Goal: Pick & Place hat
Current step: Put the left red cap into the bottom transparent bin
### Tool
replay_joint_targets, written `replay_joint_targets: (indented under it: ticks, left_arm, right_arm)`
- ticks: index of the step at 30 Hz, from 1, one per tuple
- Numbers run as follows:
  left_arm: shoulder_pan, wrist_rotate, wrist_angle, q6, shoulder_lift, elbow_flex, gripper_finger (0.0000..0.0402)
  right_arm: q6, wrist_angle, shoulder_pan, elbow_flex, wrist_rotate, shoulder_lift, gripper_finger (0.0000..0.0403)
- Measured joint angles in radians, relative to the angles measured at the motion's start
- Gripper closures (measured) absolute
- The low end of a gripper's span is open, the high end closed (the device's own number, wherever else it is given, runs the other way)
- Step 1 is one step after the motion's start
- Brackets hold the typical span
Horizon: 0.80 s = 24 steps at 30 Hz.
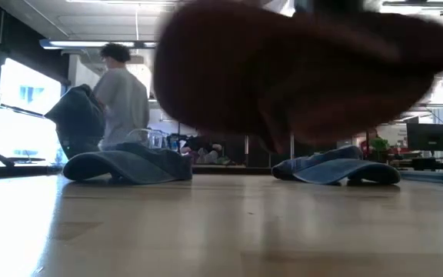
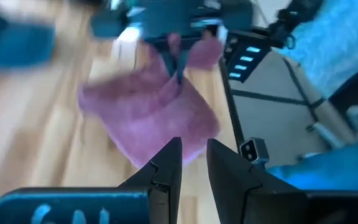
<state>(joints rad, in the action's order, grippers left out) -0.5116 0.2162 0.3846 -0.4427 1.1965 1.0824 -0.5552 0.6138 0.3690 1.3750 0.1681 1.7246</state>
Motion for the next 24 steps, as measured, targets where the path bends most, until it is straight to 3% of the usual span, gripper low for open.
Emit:
replay_joint_targets:
  ticks: [5,8,14,17,21,24]
  left_arm:
    - [-0.074,0.072,0.007,0.274,0.0,0.087,0.0328]
    - [-0.092,0.089,0.006,0.339,0.007,0.12,0.0311]
    - [-0.092,0.072,0.007,0.392,0.021,0.153,0.0222]
    - [-0.092,0.205,0.048,0.443,0.06,0.147,0.0175]
    - [-0.082,0.437,0.058,0.295,0.112,0.147,0.0143]
    - [-0.051,0.477,0.106,0.137,0.135,0.148,0.0143]
  right_arm:
    - [-0.119,-0.364,-0.072,-0.166,0.153,-0.117,0.0398]
    - [-0.23,-0.635,-0.092,-0.287,0.189,-0.183,0.0398]
    - [-0.409,-1.058,-0.094,-0.502,0.134,-0.283,0.04]
    - [-0.455,-1.173,-0.094,-0.562,0.098,-0.296,0.04]
    - [-0.488,-1.251,-0.094,-0.593,0.076,-0.295,0.0401]
    - [-0.494,-1.306,-0.092,-0.605,0.071,-0.295,0.0401]
